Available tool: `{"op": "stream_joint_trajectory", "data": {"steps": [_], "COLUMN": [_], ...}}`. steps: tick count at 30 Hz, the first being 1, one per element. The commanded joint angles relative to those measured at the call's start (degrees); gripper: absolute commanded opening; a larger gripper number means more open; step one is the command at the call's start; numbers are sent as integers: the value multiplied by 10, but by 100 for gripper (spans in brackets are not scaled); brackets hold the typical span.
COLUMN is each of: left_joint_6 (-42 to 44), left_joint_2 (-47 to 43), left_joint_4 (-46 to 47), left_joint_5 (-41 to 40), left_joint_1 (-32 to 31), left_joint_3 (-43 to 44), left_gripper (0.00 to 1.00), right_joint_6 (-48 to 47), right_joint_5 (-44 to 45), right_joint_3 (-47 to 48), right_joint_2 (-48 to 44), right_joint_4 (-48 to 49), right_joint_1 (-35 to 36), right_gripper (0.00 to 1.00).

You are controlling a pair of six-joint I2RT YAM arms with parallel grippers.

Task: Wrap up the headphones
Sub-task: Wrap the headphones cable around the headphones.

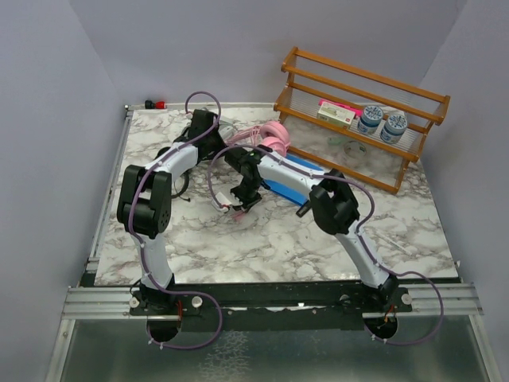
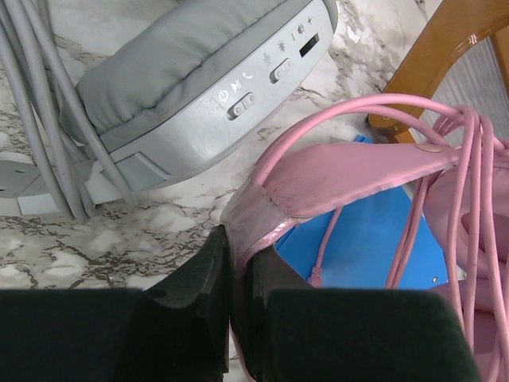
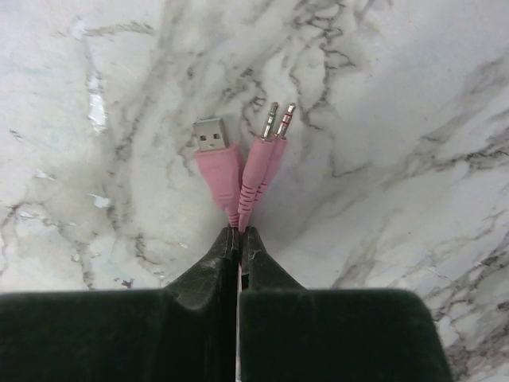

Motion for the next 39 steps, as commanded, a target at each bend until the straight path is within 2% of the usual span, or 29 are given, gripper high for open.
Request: {"op": "stream_joint_trajectory", "data": {"steps": [1,5,9,13,17,23,29,35,39], "left_joint_6": [-18,-25,-29,-33,-30,-59,-60,-53,-46], "left_joint_2": [-14,-25,-39,-60,-96,-165,-216,-248,-256], "left_joint_4": [45,44,45,45,44,48,56,49,49], "left_joint_5": [40,38,25,1,-45,-123,-136,-139,-146], "left_joint_1": [3,0,-11,-29,-46,-76,-84,-86,-87], "left_joint_3": [24,17,6,-8,-35,-91,-132,-154,-166], "left_gripper": [0,0,0,0,0,0,0,0,0], "right_joint_6": [-13,-12,21,150,279,482,651,757,795], "right_joint_5": [-22,-66,-156,-205,-216,-144,-109,-18,40], "right_joint_3": [-97,-233,-350,-447,-487,-537,-643,-692,-687], "right_joint_2": [-55,-202,-325,-408,-448,-482,-521,-542,-547], "right_joint_4": [37,154,289,498,631,826,1059,1191,1203], "right_joint_1": [23,40,43,42,34,6,-28,-57,-62], "right_gripper": [1,1,1,1,1,1,1,1,1]}}
